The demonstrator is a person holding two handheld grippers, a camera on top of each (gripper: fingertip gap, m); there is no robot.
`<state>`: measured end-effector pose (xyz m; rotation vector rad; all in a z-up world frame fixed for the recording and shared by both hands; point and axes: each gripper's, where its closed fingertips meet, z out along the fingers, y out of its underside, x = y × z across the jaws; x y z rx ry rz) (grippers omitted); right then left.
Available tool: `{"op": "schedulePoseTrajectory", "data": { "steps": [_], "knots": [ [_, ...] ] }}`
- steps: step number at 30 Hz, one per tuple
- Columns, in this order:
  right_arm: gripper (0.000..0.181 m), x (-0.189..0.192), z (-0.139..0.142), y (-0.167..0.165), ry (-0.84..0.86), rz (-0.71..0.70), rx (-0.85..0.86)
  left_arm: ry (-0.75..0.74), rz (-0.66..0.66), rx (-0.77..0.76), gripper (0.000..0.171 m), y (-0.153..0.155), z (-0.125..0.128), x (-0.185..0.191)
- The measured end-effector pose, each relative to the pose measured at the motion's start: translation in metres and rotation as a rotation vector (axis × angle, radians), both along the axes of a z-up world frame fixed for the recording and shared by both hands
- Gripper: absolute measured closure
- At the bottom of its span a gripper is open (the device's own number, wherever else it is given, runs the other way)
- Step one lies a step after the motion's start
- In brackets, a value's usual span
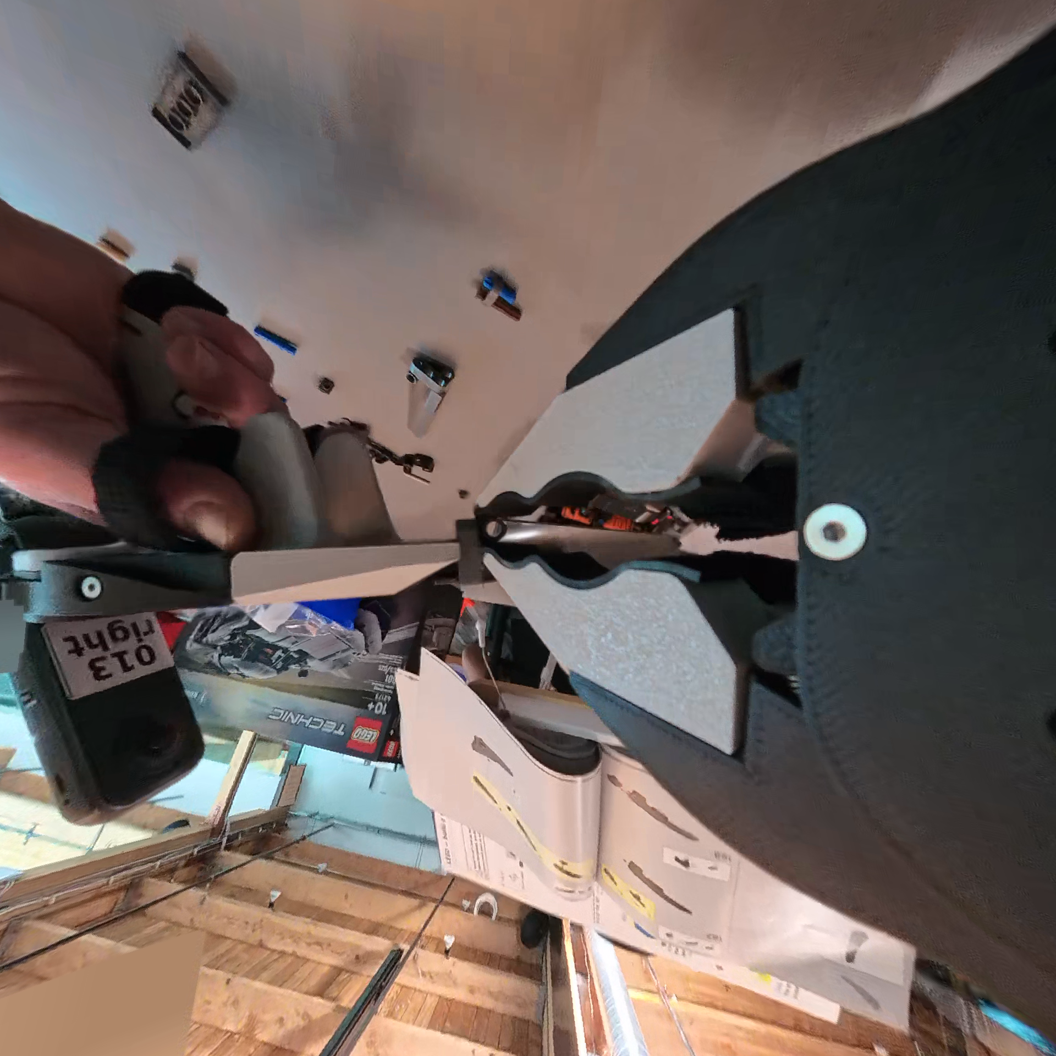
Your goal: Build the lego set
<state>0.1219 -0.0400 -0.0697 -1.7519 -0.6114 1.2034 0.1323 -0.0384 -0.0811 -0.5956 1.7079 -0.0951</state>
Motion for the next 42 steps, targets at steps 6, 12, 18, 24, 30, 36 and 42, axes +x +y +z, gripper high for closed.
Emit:
{"op": "schedulePoseTrajectory", "data": {
  "steps": [6, 12, 18, 24, 30, 36, 42],
  "knots": [
    [0.170, 0.001, 0.001, 0.003, 0.010, -0.061, 0.037, 0.002, 0.007, -0.008, 0.165, 0.003, 0.000, 0.000],
    [0.177, 0.007, 0.005, 0.007, 0.017, -0.108, 0.081, -0.003, 0.019, -0.051, 0.157, 0.006, 0.001, 0.000],
    [0.177, 0.011, 0.003, 0.009, -0.037, -0.115, 0.103, 0.006, 0.024, -0.075, 0.157, 0.008, 0.000, -0.003],
    [0.177, 0.013, 0.002, 0.005, -0.215, -0.117, 0.215, -0.008, 0.018, -0.159, 0.146, 0.015, 0.010, -0.012],
    [0.177, 0.006, -0.008, -0.003, -0.503, -0.040, 0.340, 0.089, -0.041, -0.243, 0.135, 0.007, 0.007, -0.007],
    [0.177, 0.000, -0.018, -0.004, -0.614, 0.037, 0.336, 0.170, -0.022, -0.191, 0.166, 0.010, -0.014, -0.003],
    [0.165, 0.027, -0.030, 0.003, -0.604, -0.031, 0.197, 0.132, 0.056, -0.196, 0.166, 0.034, -0.019, -0.006]
  ]
}}
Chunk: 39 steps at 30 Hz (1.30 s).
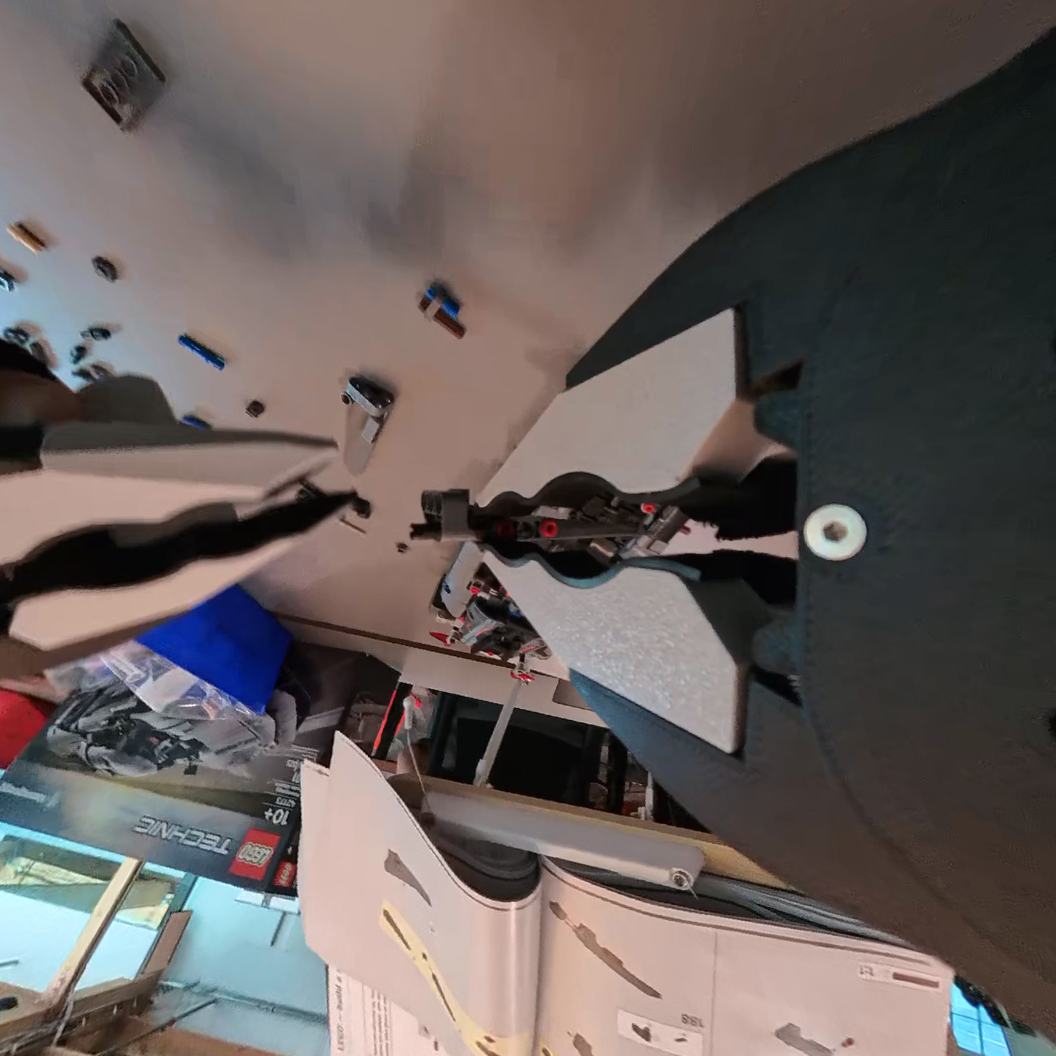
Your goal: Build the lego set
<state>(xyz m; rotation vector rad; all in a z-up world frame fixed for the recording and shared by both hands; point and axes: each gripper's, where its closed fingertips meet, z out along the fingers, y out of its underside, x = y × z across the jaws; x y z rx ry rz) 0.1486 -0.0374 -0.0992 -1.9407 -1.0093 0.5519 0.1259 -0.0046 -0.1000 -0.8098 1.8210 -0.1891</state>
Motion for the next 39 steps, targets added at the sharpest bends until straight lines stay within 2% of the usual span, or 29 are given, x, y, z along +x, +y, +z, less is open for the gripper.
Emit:
{"op": "schedulePoseTrajectory", "data": {
  "steps": [3, 7, 14, 19, 27, 32, 39],
  "knots": [
    [0.163, 0.019, -0.034, -0.007, -0.086, -0.045, -0.106, 0.004, 0.014, -0.014, 0.166, 0.006, -0.006, 0.000],
    [0.157, 0.019, -0.072, -0.014, -0.174, -0.065, -0.198, 0.030, 0.023, -0.002, 0.166, 0.010, -0.018, 0.002],
    [0.151, -0.001, -0.106, -0.011, -0.209, -0.126, -0.269, 0.038, 0.038, -0.004, 0.166, 0.011, -0.024, -0.002],
    [0.167, -0.001, -0.107, -0.004, -0.211, -0.180, -0.257, 0.034, 0.041, -0.005, 0.166, 0.012, -0.025, -0.005],
    [0.168, 0.002, -0.100, -0.002, -0.153, -0.187, -0.255, 0.008, 0.062, 0.008, 0.166, 0.020, -0.019, -0.006],
    [0.168, 0.007, -0.075, 0.004, -0.073, -0.179, -0.212, -0.015, 0.061, 0.023, 0.166, 0.025, -0.010, -0.003],
    [0.168, 0.017, -0.021, 0.020, 0.076, -0.151, -0.114, -0.066, 0.061, 0.055, 0.166, 0.044, 0.011, 0.013]
  ]
}}
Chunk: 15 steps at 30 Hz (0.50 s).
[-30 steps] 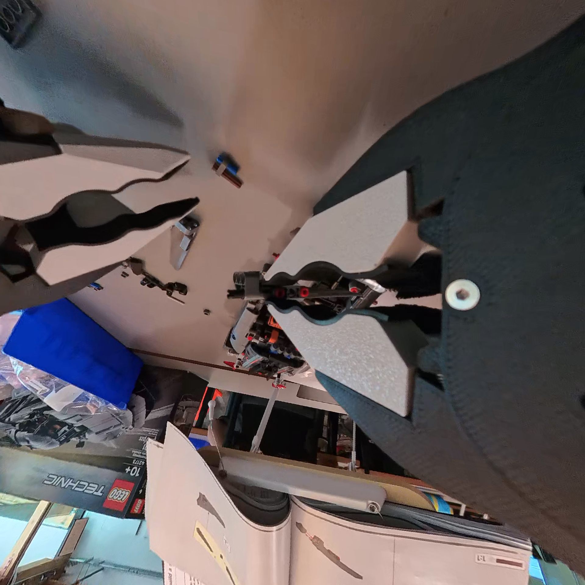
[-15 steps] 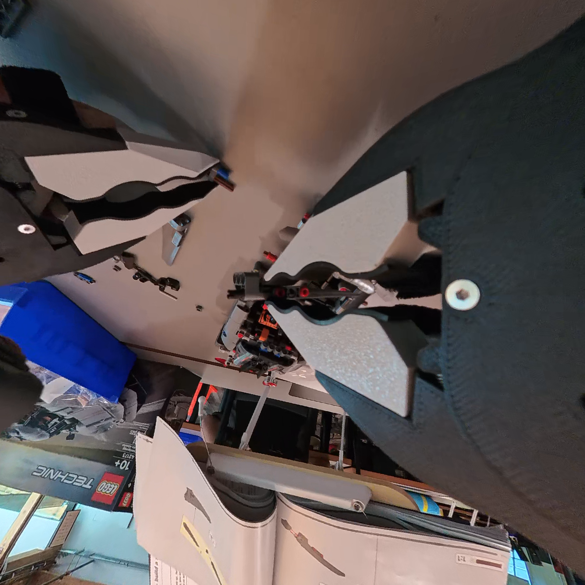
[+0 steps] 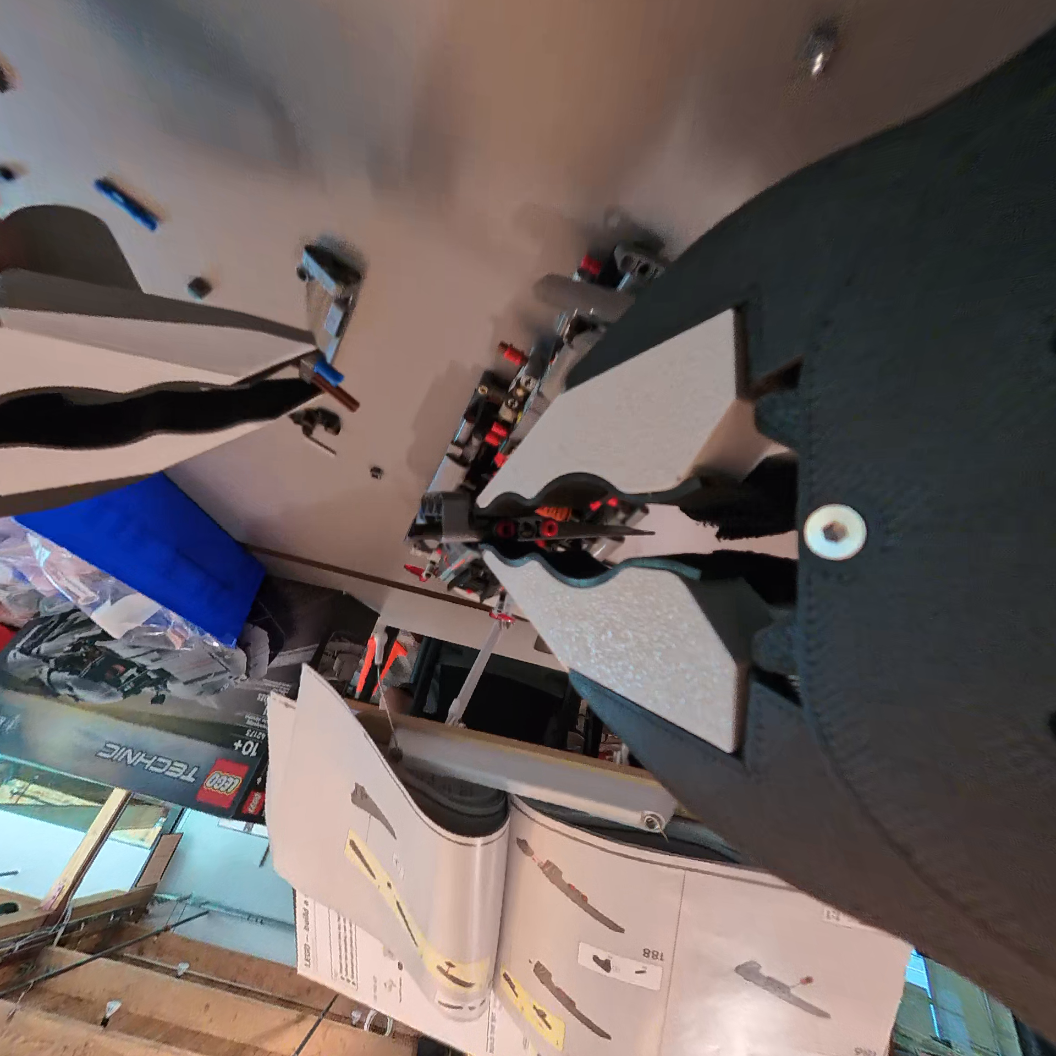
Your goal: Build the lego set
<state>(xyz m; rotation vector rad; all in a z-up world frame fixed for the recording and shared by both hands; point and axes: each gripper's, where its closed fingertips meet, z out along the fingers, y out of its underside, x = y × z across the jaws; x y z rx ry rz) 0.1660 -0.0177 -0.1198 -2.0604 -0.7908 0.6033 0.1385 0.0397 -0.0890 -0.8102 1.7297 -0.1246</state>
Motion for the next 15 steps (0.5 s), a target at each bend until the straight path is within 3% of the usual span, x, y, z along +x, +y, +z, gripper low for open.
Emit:
{"op": "schedulePoseTrajectory", "data": {
  "steps": [8, 15],
  "knots": [
    [0.168, 0.013, 0.045, 0.035, 0.086, 0.004, 0.119, -0.059, -0.012, -0.007, 0.166, 0.021, 0.021, 0.026],
    [0.168, 0.006, 0.042, 0.041, 0.151, 0.041, 0.172, -0.044, -0.010, -0.028, 0.166, 0.019, 0.005, 0.027]
  ]
}}
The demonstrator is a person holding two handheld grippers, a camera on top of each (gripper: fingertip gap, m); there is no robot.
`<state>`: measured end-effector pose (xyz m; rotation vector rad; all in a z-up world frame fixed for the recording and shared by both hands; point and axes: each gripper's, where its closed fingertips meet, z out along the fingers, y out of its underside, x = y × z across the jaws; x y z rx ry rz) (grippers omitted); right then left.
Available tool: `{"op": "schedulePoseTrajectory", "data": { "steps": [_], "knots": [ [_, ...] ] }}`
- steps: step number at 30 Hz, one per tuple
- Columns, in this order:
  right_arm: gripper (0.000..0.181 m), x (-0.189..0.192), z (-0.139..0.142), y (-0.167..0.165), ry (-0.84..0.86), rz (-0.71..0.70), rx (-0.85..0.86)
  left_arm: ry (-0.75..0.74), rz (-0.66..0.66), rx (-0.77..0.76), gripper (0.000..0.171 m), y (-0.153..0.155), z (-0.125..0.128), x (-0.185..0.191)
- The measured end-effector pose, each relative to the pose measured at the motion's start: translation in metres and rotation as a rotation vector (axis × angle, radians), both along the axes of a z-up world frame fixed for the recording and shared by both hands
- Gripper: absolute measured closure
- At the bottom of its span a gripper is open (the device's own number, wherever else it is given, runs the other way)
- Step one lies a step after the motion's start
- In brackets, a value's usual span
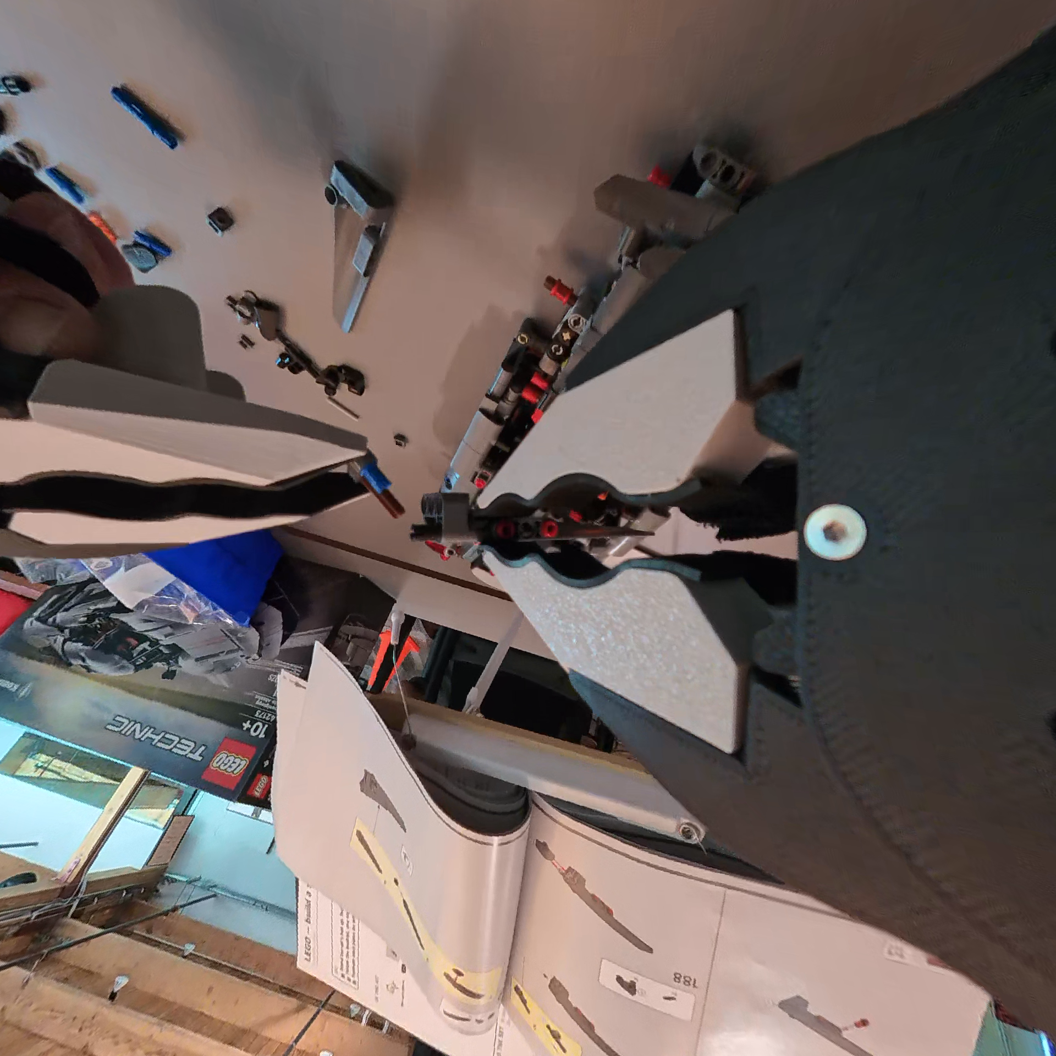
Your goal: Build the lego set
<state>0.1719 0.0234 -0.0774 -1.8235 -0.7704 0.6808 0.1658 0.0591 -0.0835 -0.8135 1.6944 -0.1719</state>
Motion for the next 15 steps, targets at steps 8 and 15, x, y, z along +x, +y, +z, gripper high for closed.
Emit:
{"op": "schedulePoseTrajectory", "data": {
  "steps": [8, 15],
  "knots": [
    [0.168, -0.004, -0.008, 0.003, 0.030, 0.002, -0.002, -0.006, 0.004, -0.038, 0.166, 0.006, -0.003, -0.002],
    [0.169, -0.006, -0.014, 0.002, 0.050, 0.019, -0.026, -0.007, -0.001, -0.052, 0.166, 0.007, -0.006, -0.003]
  ]
}}
